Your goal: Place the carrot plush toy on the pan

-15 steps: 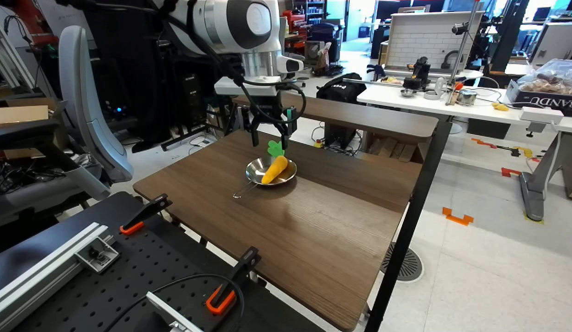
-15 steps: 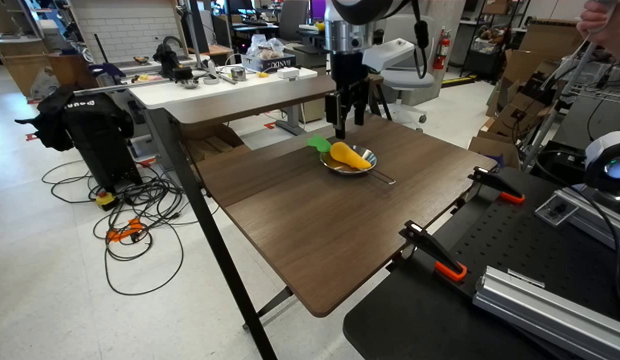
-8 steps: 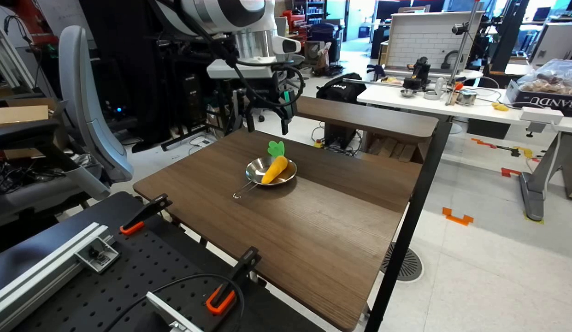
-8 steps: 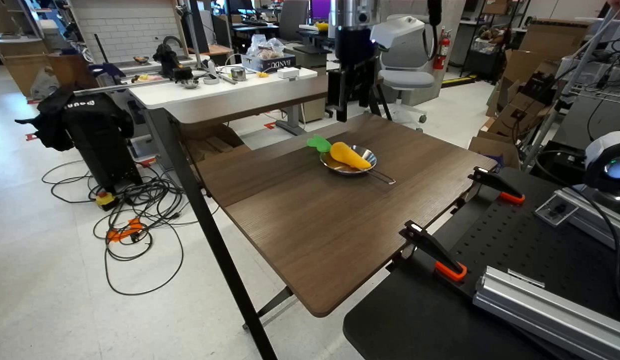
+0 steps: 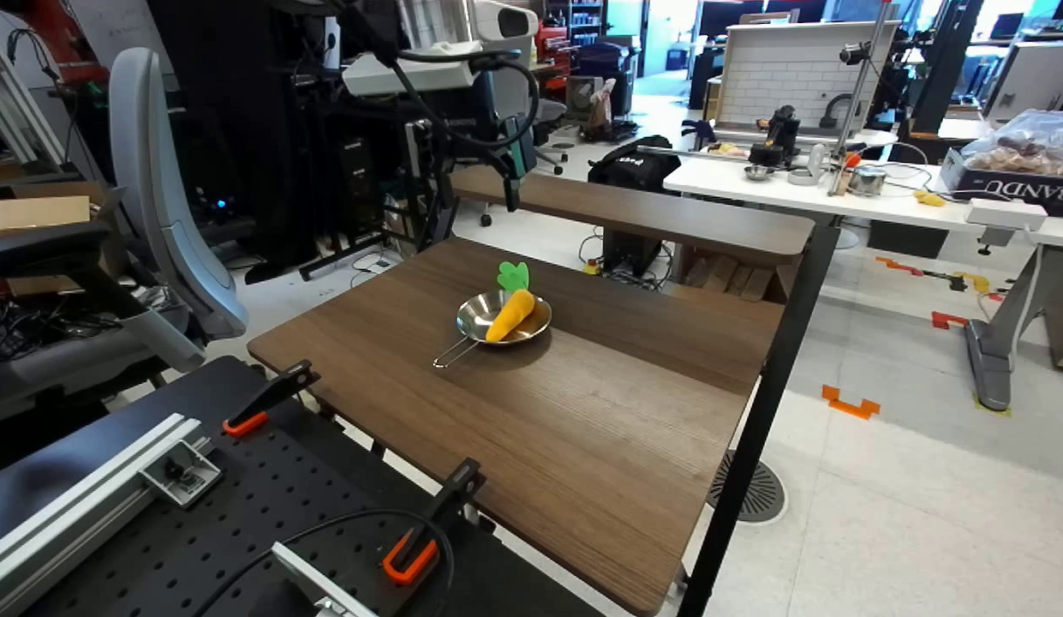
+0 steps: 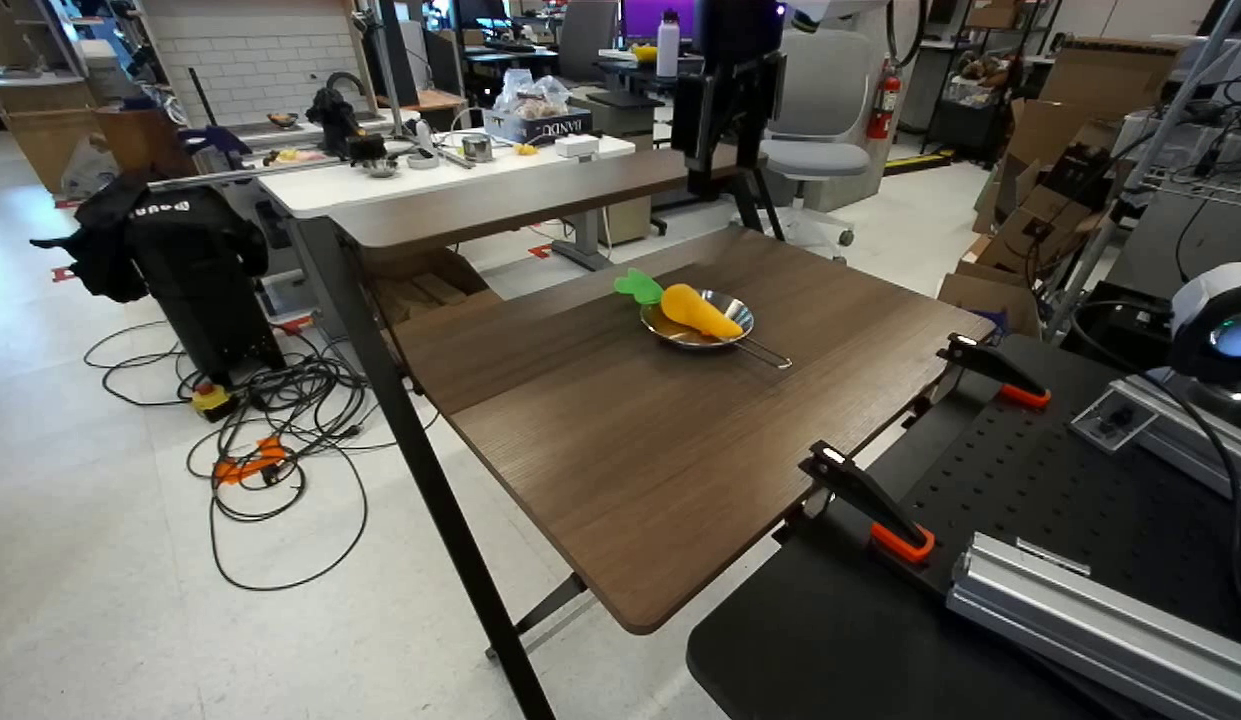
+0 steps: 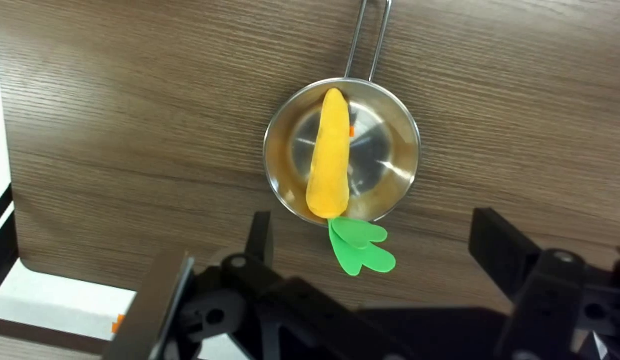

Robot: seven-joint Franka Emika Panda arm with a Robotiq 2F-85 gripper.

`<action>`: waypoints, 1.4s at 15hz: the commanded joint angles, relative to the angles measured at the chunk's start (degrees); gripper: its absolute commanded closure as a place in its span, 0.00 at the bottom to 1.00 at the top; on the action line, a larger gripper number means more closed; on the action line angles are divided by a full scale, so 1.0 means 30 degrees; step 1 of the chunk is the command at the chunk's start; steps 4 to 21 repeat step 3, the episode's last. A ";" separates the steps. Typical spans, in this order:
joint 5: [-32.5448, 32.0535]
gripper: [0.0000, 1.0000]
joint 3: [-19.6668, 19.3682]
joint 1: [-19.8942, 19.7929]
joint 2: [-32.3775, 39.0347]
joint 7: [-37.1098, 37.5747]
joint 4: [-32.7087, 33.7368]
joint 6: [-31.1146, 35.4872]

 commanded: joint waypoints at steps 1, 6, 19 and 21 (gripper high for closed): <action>-0.0147 0.00 0.0255 -0.0213 -0.0370 0.0162 -0.0258 -0.0039; -0.0170 0.00 0.0280 -0.0212 -0.0598 0.0207 -0.0427 -0.0044; -0.0170 0.00 0.0280 -0.0212 -0.0598 0.0207 -0.0427 -0.0044; -0.0170 0.00 0.0280 -0.0212 -0.0598 0.0207 -0.0427 -0.0044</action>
